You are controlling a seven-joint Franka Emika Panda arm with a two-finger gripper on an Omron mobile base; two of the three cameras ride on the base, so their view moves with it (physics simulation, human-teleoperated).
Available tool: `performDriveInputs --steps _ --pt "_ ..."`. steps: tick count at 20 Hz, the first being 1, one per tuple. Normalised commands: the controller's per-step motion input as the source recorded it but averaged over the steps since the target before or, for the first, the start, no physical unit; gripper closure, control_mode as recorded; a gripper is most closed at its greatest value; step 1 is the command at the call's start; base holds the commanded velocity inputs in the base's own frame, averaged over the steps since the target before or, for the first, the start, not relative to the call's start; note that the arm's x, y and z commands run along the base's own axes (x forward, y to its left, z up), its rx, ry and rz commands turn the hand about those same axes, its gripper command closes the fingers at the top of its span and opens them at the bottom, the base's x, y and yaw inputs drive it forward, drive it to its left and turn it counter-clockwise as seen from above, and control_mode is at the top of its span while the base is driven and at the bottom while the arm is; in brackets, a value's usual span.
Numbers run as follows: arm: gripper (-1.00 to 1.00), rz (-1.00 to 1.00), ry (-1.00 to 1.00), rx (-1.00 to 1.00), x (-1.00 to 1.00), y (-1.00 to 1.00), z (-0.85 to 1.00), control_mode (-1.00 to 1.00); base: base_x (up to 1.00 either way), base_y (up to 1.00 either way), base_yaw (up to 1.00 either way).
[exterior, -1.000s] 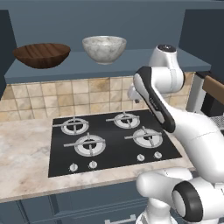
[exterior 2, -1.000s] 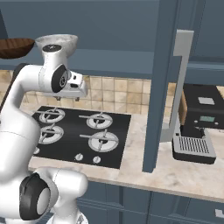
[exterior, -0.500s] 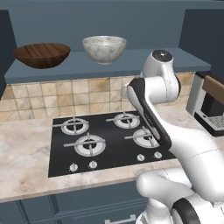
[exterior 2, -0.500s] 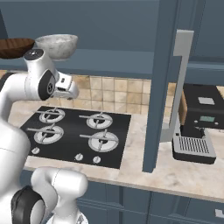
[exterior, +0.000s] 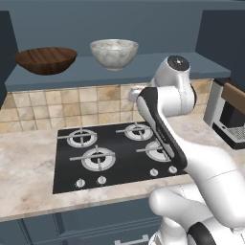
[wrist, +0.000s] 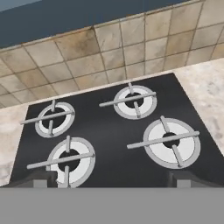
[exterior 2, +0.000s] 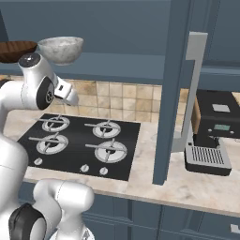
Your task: Pick up the bowls from the cabinet and place each bowl in front of a stool on the dining counter.
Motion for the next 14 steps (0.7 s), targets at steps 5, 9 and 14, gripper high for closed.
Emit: performDriveInputs --steps 5,9,14 --pt "-1.0 0.05 0.0 0.03 0.0 0.0 0.57 -1.0 0.0 0.0 0.0" --pt "-1.0 0.09 -0.01 0.0 0.0 0.0 0.53 -1.0 0.0 0.0 0.0" --pt "-1.0 0.09 -0.13 0.0 0.0 0.0 0.45 -1.0 0.0 0.0 0.0"
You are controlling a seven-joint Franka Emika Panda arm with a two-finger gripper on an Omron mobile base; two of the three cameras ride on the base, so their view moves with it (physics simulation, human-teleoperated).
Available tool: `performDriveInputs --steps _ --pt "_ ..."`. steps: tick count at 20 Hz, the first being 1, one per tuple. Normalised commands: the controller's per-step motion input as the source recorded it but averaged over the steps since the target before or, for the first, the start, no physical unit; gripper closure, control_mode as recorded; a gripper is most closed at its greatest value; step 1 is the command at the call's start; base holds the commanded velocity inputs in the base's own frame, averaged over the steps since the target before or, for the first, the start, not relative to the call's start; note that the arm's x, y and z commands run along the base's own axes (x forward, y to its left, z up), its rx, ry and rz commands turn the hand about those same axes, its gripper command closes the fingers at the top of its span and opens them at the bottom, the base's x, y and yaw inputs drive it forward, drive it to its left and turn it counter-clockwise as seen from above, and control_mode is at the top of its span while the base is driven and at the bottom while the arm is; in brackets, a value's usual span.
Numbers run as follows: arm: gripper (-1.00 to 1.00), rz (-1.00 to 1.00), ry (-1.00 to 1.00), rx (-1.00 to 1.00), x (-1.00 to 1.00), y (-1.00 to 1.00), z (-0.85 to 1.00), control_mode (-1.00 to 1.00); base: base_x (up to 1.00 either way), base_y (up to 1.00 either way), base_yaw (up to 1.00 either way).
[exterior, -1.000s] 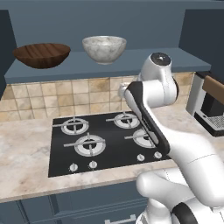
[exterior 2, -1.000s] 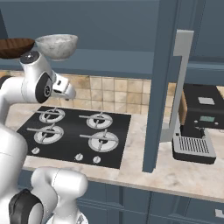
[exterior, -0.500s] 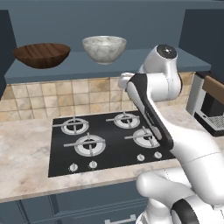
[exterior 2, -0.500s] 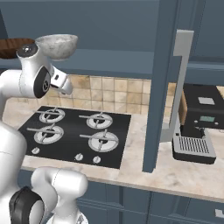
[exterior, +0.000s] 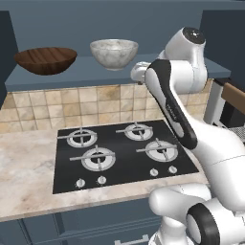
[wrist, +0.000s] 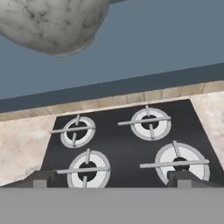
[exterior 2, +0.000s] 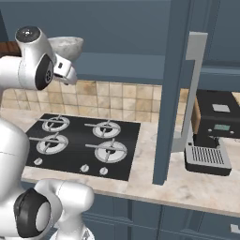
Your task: Pick up the bowls from the cabinet and place each bowl in front of a stool on the dining counter.
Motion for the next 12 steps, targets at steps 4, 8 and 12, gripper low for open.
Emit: performDriveInputs --steps 4,8,12 --pt "-1.0 0.1 -0.2 0.0 0.0 0.0 0.38 -1.0 0.0 0.0 0.0" --pt "-1.0 0.01 -0.19 0.0 0.0 0.06 0.19 -1.0 0.0 0.0 0.0" --pt "-1.0 -0.02 -0.21 0.0 0.0 0.21 0.03 -1.0 0.0 0.0 0.0"
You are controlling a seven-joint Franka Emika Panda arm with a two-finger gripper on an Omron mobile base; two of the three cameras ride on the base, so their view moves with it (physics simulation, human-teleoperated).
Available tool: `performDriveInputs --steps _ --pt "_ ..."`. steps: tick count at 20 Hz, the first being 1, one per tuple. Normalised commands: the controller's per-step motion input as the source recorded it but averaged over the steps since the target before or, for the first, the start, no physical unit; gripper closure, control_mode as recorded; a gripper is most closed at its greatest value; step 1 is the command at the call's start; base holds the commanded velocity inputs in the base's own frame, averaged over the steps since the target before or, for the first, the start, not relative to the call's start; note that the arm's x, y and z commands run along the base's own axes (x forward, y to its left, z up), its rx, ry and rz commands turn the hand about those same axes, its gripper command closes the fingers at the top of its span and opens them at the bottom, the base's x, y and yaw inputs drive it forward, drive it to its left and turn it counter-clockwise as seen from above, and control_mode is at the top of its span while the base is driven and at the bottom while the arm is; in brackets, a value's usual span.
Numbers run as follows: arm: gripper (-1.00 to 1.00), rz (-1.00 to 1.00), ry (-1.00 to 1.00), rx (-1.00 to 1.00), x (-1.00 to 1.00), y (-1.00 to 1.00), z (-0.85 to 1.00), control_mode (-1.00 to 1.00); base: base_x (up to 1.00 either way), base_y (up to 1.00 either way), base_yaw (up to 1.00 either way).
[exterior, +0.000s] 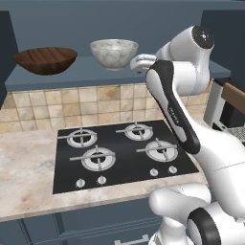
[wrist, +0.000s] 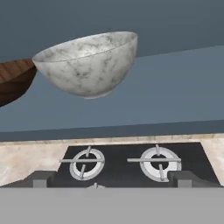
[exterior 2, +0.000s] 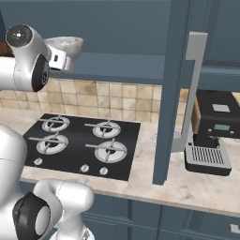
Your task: Pick up the bowls from the cabinet and place each bowl in front of a stool on the dining counter.
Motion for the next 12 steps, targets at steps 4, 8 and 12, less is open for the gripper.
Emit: performDriveInputs --steps 4,8,12 --pt "-1.0 -0.07 -0.06 0.01 0.0 0.17 0.15 -1.0 0.0 0.0 0.0" --pt "-1.0 -0.05 0.01 0.08 0.0 0.05 0.28 -1.0 0.0 0.0 0.0" --pt "-1.0 -0.03 0.08 0.15 0.0 0.0 0.35 -1.0 0.0 0.0 0.0"
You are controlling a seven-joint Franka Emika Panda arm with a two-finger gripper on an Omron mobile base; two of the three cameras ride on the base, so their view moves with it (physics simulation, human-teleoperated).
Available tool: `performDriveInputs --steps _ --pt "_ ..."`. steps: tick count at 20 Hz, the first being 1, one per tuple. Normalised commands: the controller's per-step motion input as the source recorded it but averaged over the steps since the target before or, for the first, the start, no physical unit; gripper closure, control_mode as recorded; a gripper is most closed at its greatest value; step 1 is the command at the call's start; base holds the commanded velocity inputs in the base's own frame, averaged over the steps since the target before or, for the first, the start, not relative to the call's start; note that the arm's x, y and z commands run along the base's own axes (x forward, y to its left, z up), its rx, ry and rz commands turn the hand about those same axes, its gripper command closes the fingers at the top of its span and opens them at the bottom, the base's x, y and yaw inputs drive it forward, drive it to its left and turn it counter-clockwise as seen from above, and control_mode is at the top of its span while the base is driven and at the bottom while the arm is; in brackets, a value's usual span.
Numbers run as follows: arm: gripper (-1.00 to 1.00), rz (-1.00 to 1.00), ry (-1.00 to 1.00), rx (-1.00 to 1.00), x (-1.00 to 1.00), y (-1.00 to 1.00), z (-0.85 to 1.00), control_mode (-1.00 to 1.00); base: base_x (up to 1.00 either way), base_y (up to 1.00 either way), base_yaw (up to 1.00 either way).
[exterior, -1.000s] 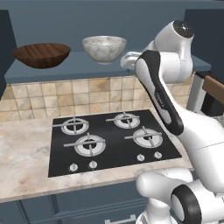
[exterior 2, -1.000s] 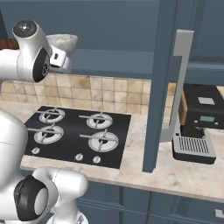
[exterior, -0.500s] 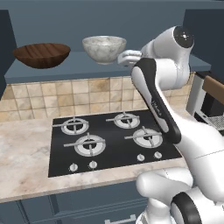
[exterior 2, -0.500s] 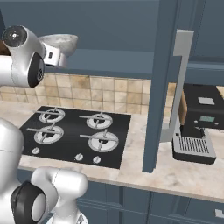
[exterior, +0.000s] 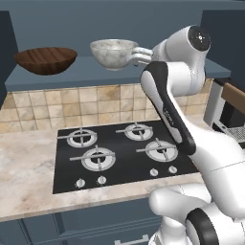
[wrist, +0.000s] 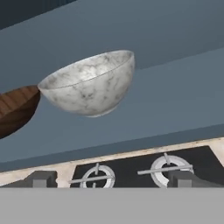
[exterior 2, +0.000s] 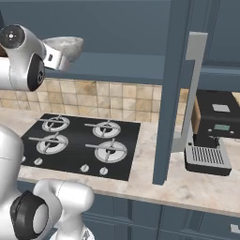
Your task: Pick up the bowls from the cabinet and place each bowl in front of a stool on the dining counter.
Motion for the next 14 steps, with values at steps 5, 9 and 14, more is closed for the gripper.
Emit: performDriveInputs --steps 5,9,14 --pt "-1.0 -0.01 0.11 0.17 0.0 0.0 0.24 -1.0 0.0 0.0 0.0" --pt "-1.0 0.0 0.08 0.15 0.05 0.0 0.01 -1.0 0.0 0.0 0.0" --pt "-1.0 0.0 0.0 0.07 0.15 0.0 0.0 -1.0 0.0 0.0 0.0"
